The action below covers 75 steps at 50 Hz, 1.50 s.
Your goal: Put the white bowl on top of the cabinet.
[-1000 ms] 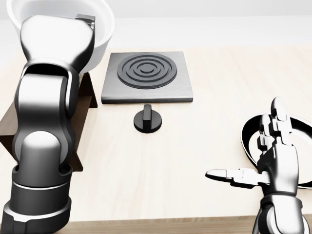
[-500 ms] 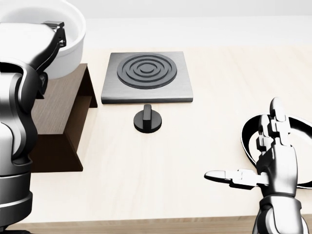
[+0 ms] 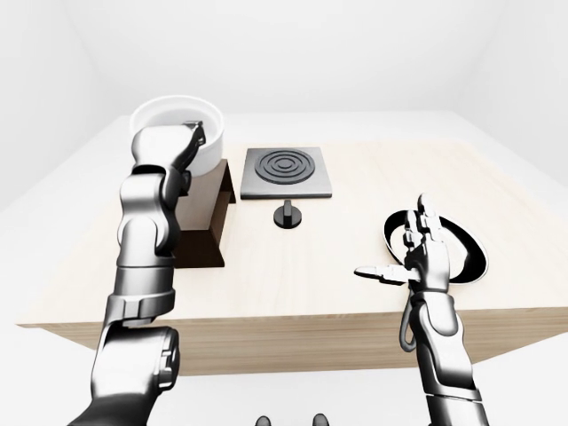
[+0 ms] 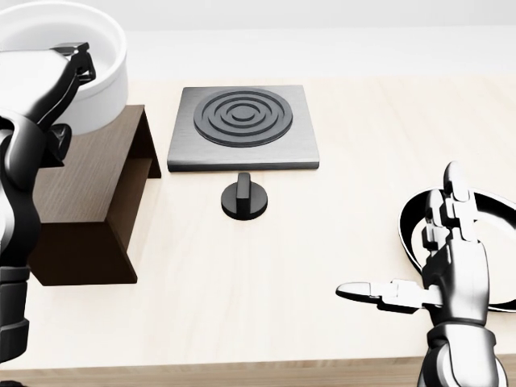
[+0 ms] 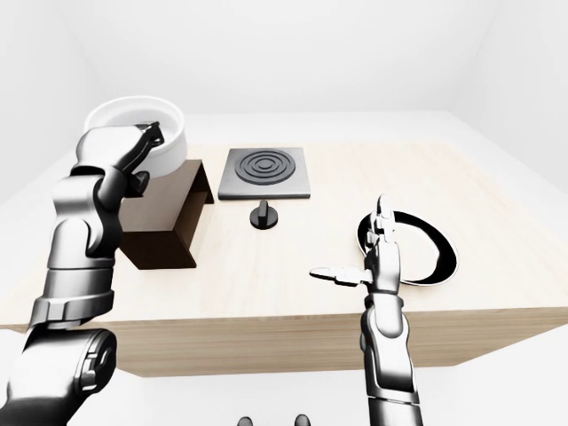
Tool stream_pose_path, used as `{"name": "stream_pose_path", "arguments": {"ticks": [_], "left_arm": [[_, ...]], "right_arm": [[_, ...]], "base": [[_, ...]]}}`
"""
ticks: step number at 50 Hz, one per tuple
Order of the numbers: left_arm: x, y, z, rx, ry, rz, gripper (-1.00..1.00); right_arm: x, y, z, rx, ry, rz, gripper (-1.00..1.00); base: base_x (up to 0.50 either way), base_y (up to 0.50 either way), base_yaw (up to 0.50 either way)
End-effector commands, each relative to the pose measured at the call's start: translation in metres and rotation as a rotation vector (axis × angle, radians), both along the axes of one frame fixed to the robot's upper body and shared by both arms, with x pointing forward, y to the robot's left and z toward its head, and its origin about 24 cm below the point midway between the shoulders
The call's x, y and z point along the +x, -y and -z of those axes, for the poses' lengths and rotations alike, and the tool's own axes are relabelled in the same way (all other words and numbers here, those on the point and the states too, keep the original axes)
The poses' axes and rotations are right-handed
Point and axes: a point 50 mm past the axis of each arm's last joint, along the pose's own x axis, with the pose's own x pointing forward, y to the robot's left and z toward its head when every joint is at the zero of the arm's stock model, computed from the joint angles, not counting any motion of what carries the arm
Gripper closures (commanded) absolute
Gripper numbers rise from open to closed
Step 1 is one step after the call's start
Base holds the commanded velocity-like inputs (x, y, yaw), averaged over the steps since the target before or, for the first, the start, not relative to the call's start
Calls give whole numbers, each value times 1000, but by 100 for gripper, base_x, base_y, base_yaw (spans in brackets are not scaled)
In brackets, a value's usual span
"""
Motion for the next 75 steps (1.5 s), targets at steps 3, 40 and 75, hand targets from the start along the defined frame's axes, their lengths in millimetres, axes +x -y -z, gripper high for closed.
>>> {"name": "stream_pose_path", "arguments": {"ticks": [3, 40, 75], "left_arm": [[8, -3, 1, -96, 114, 44, 100], [16, -25, 30, -302, 191, 26, 100], [24, -41, 44, -411, 239, -52, 100]], "right_arm": [[0, 0, 0, 0, 0, 1, -100], [0, -3, 4, -10, -12, -3, -100], [0, -5, 7, -19, -28, -10, -100]], "base": [[0, 0, 0], [0, 0, 0], [0, 0, 0]]}}
